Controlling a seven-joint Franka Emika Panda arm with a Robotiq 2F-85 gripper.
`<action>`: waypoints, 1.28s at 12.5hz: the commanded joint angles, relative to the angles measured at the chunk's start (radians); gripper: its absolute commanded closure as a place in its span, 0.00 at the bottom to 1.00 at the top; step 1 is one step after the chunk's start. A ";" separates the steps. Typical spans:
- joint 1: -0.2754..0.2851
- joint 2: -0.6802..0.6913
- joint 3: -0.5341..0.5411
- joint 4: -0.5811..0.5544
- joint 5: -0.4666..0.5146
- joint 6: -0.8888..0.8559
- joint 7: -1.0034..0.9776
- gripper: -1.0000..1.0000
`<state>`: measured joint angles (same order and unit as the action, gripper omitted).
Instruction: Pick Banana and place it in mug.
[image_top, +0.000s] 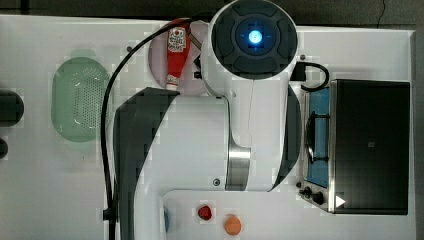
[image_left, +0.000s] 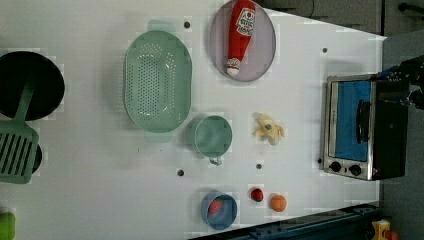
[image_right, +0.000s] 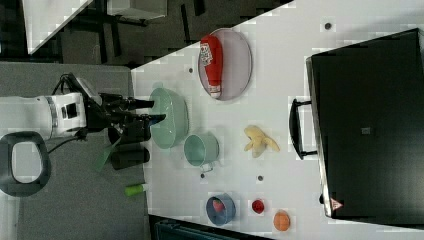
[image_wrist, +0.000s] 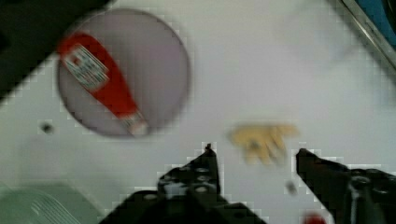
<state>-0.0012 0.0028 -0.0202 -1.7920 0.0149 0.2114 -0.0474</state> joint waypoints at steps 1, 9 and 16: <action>0.029 -0.477 -0.054 -0.221 -0.021 -0.268 0.135 0.21; 0.029 -0.400 -0.055 -0.400 -0.021 -0.039 -0.055 0.00; 0.029 -0.160 -0.056 -0.610 -0.022 0.399 -0.342 0.00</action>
<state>0.0309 -0.0975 -0.0799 -2.4238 -0.0293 0.5693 -0.2617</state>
